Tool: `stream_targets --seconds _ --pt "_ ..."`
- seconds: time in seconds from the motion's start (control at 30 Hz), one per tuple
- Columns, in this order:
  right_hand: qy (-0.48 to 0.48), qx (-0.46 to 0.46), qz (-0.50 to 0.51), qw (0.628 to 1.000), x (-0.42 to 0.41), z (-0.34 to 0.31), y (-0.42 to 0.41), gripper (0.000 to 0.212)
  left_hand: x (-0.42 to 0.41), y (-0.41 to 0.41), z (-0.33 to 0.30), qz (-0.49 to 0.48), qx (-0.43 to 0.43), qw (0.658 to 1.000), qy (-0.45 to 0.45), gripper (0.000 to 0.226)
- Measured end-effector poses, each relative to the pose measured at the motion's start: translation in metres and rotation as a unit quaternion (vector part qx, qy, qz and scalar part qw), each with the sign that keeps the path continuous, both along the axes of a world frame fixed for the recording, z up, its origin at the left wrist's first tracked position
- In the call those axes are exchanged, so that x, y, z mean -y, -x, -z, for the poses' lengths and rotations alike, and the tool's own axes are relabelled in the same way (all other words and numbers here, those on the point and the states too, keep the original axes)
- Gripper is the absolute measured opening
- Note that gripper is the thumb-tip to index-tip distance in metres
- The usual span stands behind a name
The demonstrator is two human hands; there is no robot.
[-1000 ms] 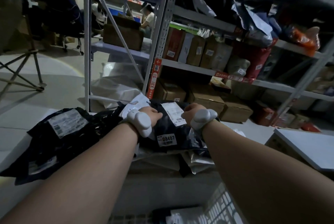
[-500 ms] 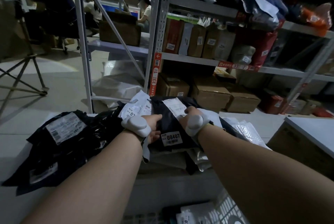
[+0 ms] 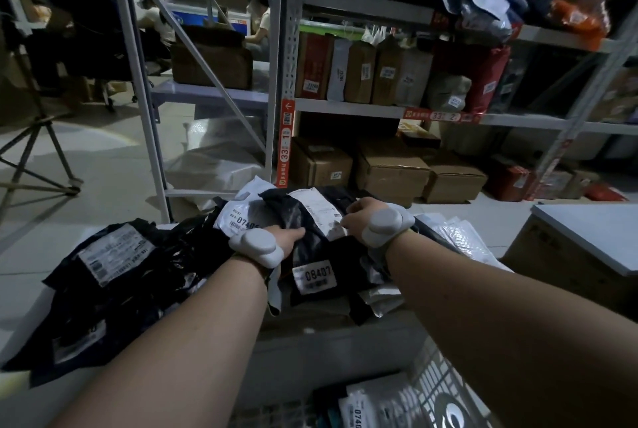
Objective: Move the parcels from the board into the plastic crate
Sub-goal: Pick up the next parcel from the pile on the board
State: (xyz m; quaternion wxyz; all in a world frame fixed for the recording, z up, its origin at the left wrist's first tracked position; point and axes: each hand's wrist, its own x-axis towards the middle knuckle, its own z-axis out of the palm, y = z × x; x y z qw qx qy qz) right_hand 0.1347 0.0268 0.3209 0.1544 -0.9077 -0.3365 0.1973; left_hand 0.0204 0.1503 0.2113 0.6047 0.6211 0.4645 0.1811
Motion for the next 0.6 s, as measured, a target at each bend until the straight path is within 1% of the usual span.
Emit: stream_targets --seconds 0.1,0.23,0.3,0.37,0.43,0.5,0.57,0.6 --pt "-0.023 -0.023 0.001 0.999 0.020 0.003 -0.005 0.045 0.007 0.009 -0.013 -0.006 -0.015 0.999 -0.032 0.052" --pt "-0.122 -0.033 0.054 0.991 0.030 0.013 -0.017 0.046 0.024 0.028 -0.050 0.002 0.034 0.999 -0.042 0.042" --pt "-0.169 -0.048 0.063 0.982 0.038 0.017 -0.022 0.046 0.040 0.035 -0.070 -0.001 0.069 0.997 -0.041 0.036" --pt "-0.230 -0.105 0.029 0.967 0.053 0.016 -0.021 0.040 0.057 0.040 -0.085 0.000 0.096 0.994 -0.041 0.034" --pt "-0.292 -0.206 -0.005 0.934 0.067 0.015 -0.013 0.033 0.070 0.044 -0.092 0.010 0.114 0.993 -0.042 0.030" --pt "-0.323 -0.304 -0.014 0.896 0.085 0.013 -0.008 0.034 0.087 0.047 -0.095 0.018 0.132 0.991 -0.032 0.025" --pt "-0.333 -0.366 -0.011 0.869 0.103 0.013 -0.004 0.034 0.104 0.048 -0.095 0.013 0.145 0.989 -0.028 0.028" --pt "-0.342 -0.383 -0.005 0.858 0.106 0.011 -0.003 0.033 0.107 0.048 -0.097 0.020 0.150 0.988 -0.035 0.030"
